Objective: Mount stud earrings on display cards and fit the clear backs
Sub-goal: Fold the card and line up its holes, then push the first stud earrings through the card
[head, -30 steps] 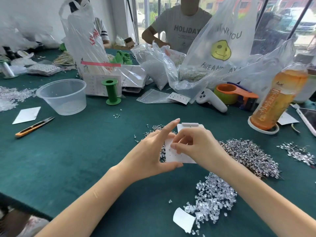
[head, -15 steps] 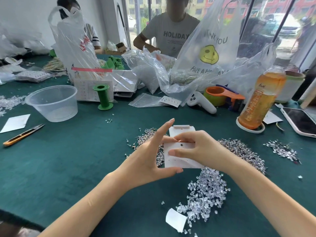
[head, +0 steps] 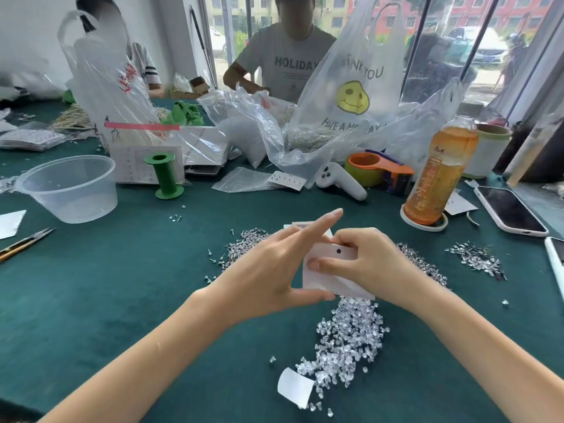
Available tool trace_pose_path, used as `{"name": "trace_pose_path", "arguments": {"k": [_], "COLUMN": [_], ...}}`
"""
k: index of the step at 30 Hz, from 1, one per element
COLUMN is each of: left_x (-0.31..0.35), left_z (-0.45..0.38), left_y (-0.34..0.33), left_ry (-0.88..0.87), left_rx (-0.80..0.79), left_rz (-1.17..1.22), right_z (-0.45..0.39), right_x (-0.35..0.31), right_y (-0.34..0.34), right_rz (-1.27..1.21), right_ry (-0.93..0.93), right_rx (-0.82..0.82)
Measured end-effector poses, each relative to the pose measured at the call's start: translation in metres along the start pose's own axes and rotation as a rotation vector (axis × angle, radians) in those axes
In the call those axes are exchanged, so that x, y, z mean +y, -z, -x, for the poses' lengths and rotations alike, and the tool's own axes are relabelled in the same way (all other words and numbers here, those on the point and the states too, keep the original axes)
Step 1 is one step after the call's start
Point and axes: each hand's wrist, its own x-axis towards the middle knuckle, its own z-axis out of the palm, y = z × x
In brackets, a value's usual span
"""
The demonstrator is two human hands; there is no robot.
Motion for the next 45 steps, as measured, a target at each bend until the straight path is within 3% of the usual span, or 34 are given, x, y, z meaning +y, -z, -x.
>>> {"name": "trace_pose_path", "arguments": {"k": [4, 9, 14, 17, 27, 39, 45], "left_x": [0.003, -0.001, -0.005, -0.003, 0.004, 0.019, 0.014], "left_z": [-0.016, -0.001, 0.033, 0.052, 0.078, 0.090, 0.071], "left_y": [-0.004, 0.000, 0.011, 0.012, 0.016, 0.008, 0.008], "left_ry": [-0.053, 0.159, 0.275, 0.310, 0.355, 0.309, 0.357], "left_rx": [-0.007, 0.021, -0.328, -0.402, -0.324, -0.207, -0.152], "left_rz": [-0.070, 0.093, 0.227, 0.266, 0.306, 0.174, 0.280], "right_z": [0.011, 0.035, 0.046, 0.046, 0.043, 0.047, 0.048], "right_x": [0.007, 0.021, 0.032, 0.036, 0.020, 0.021, 0.024], "right_y": [0.016, 0.022, 0.009, 0.001, -0.033, -0.034, -0.033], "right_rz": [-0.010, 0.110, 0.261, 0.321, 0.412, 0.478, 0.477], "right_ry": [-0.003, 0.026, 0.287, 0.420, 0.788, 0.913, 0.955], "right_rx": [0.142, 0.298, 0.437, 0.490, 0.430, 0.445, 0.475]}}
